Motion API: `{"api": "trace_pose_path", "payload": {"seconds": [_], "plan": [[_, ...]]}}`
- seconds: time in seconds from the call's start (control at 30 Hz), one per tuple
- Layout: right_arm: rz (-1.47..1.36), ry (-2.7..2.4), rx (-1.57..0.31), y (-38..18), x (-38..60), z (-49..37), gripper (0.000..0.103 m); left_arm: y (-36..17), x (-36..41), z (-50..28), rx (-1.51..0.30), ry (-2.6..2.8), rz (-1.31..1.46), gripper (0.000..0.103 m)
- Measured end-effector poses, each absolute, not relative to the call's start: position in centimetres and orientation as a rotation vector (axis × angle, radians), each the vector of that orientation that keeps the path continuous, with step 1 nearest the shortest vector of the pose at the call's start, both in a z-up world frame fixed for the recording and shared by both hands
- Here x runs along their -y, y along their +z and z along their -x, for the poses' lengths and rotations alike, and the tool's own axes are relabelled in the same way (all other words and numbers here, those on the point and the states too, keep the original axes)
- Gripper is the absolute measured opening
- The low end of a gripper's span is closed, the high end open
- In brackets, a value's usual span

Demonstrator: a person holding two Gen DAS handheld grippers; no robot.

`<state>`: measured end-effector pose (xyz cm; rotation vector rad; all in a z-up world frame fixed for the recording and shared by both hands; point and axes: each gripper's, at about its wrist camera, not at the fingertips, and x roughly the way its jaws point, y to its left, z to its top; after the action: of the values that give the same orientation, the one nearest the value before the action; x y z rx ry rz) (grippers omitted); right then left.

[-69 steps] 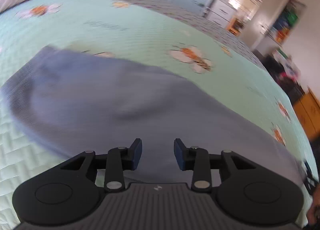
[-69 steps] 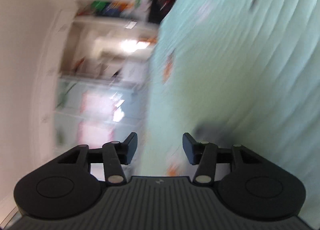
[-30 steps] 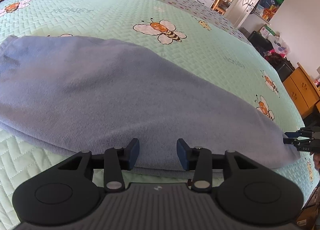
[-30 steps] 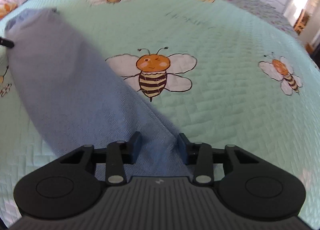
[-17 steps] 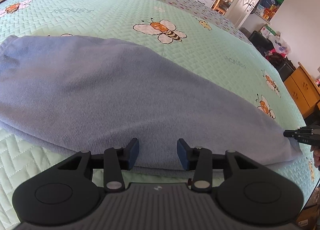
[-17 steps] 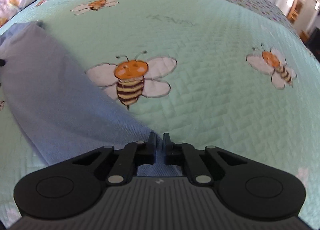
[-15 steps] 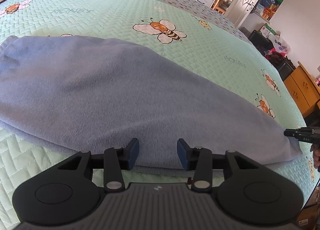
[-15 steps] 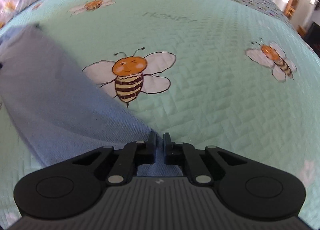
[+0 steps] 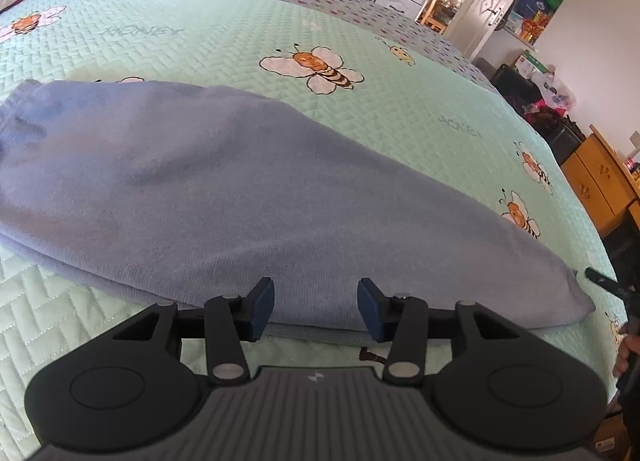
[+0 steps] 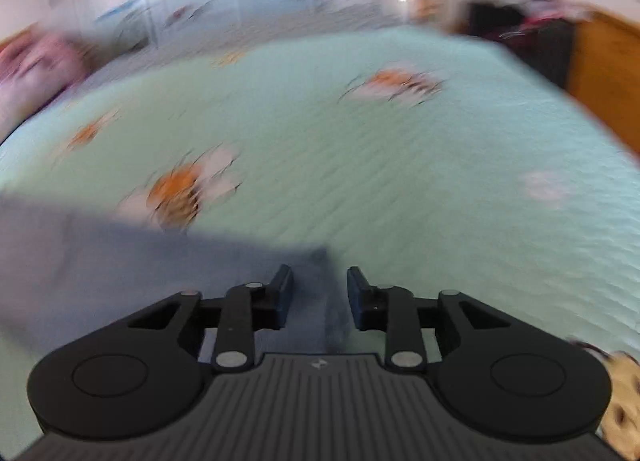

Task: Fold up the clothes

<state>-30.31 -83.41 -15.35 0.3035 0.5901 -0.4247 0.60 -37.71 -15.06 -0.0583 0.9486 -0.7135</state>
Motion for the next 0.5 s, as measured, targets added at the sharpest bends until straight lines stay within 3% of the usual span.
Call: {"api": "trace_pose_path", "payload": {"seconds": [0.13, 0.23, 0.33, 0.4, 0.47, 0.5], "plan": [[-0.426, -0.183, -0.511, -14.9, 77.3, 28.6, 0.051, -15.3, 38.3, -0.2, -0.963, -0.72, 0.063, 0.049], [-0.417, -0.102, -0.579, -17.0, 74.6, 26.6, 0.051, -14.7, 37.9, 0.2, -0.951, -0.732, 0.06, 0.049], [-0.616, -0.227, -0.535, -18.9, 77.9, 28.6, 0.012, -13.7, 36.9, 0.0, -0.915, -0.74, 0.067, 0.049], [-0.69, -0.379, -0.45, -17.3, 78.4, 30.3, 0.022, -13.9, 36.5, -0.4, -0.913, -0.727, 0.086, 0.049], [-0.755, -0.302, -0.311, -15.4, 76.2, 30.8, 0.042, -14.4, 37.0, -0.5, -0.923, -0.716, 0.085, 0.049], [-0.832, -0.223, -0.268, -15.4, 74.8, 30.1, 0.047, -14.6, 37.5, -0.4, -0.927, -0.717, 0.077, 0.049]]}}
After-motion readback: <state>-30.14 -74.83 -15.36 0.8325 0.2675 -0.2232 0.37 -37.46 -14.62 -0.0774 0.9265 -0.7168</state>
